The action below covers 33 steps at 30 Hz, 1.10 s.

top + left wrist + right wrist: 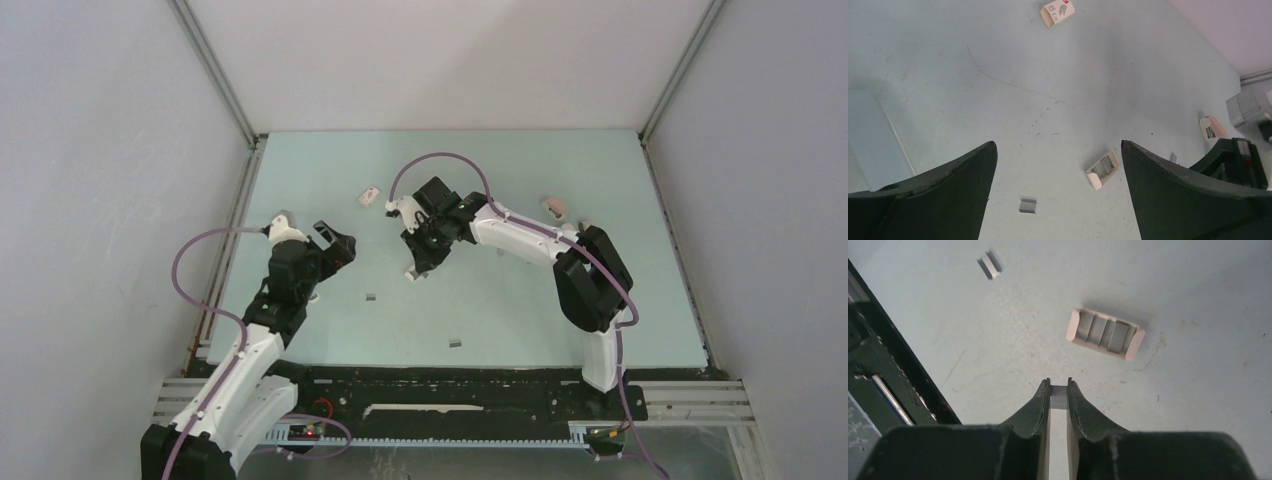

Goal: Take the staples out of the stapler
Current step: Place the staple in the staple box.

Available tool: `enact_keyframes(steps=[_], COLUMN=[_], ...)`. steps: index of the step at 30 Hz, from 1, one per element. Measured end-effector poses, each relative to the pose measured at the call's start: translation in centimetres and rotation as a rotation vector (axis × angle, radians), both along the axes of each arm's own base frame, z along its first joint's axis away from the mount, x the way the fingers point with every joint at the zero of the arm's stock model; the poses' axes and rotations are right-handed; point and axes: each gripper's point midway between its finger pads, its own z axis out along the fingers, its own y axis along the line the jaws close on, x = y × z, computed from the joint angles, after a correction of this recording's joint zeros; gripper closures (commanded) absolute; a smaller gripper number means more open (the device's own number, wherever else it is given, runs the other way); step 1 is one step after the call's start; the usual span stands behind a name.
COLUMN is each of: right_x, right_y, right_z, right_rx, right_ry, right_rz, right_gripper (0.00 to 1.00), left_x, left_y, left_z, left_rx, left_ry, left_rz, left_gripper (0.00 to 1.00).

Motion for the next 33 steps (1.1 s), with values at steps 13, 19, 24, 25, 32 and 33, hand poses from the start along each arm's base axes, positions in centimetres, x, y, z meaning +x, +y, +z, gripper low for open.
enact_keyframes(steps=[13,19,24,25,32,33], right_x=[3.2,3.5,3.9,4.0,4.7,4.7], right_y=[3.4,3.4,3.3,3.3,3.0,2.9], right_z=[-0.9,-2.4,-3.0,-3.1,-3.8,-4.0], right_rx=[0.083,0.046,0.022,0.019,-0.004,-0.009], right_ry=[-0.027,-0.03,-0.055,-0.058,-0.084,-0.087], right_rz=[-0.155,-0.193,-0.214,-0.216,-0.239,-0.242], right_gripper=[0.92,0.93,0.93,0.93,0.93,0.92], left_x=[-0.2,-0.2,-0.1,-0.1,-0.1,-0.1], left_y=[0.2,0.3,0.3,0.3,0.4,0.4], left_z=[-0.5,-0.6,-1.0,-1.0,-1.2,-1.2], left_rx=[0.005,0.006,0.009,0.009,0.01,0.01], left_ry=[0.02,0.025,0.039,0.041,0.045,0.045], left_rz=[0.006,0.008,0.01,0.01,0.013,0.013], left_gripper=[0.0,0.0,0.0,0.0,0.0,0.0])
